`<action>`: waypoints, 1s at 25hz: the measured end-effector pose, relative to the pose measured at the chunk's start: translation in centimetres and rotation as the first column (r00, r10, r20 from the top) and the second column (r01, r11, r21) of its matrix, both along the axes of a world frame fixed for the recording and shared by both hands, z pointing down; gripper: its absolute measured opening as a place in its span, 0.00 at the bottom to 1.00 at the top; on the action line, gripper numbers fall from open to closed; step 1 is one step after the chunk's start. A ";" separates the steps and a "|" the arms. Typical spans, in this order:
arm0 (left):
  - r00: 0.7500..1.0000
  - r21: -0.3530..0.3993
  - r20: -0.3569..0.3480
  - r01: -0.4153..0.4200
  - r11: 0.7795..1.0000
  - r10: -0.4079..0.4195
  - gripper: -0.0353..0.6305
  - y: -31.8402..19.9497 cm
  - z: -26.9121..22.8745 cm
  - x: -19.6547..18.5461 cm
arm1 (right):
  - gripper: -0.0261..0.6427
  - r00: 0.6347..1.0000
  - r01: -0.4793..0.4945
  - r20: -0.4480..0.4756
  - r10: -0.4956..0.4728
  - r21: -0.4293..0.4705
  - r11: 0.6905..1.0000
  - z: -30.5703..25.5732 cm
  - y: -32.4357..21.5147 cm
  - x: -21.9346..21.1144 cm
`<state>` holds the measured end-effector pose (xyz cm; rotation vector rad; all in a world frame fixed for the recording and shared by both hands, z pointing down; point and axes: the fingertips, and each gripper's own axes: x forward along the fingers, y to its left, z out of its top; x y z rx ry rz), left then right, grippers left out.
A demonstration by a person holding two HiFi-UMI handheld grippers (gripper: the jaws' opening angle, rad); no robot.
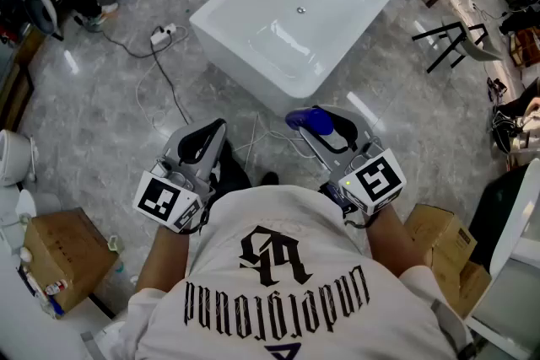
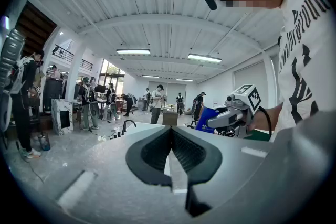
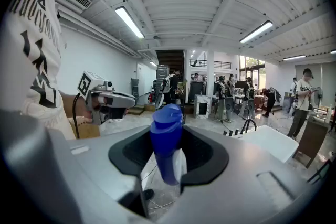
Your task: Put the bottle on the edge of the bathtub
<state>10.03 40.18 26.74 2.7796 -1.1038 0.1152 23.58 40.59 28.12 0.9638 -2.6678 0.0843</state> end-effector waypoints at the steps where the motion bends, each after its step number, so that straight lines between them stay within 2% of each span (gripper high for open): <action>1: 1.000 -0.005 -0.002 -0.001 1.000 0.001 0.06 0.0 0.0 0.0 | 0.27 1.000 -0.003 -0.001 0.003 -0.010 1.000 0.1 0.0 0.1; 13: 1.000 -0.025 0.004 -0.007 1.000 0.007 0.06 -1.4 1.4 -0.6 | 0.27 1.000 -0.023 0.000 0.023 -0.005 1.000 1.0 -1.5 0.0; 25: 1.000 -0.069 -0.014 0.021 0.997 -0.022 0.06 -8.5 2.9 -6.9 | 0.27 1.000 -0.024 -0.003 0.024 -0.033 0.999 1.4 -9.0 -5.7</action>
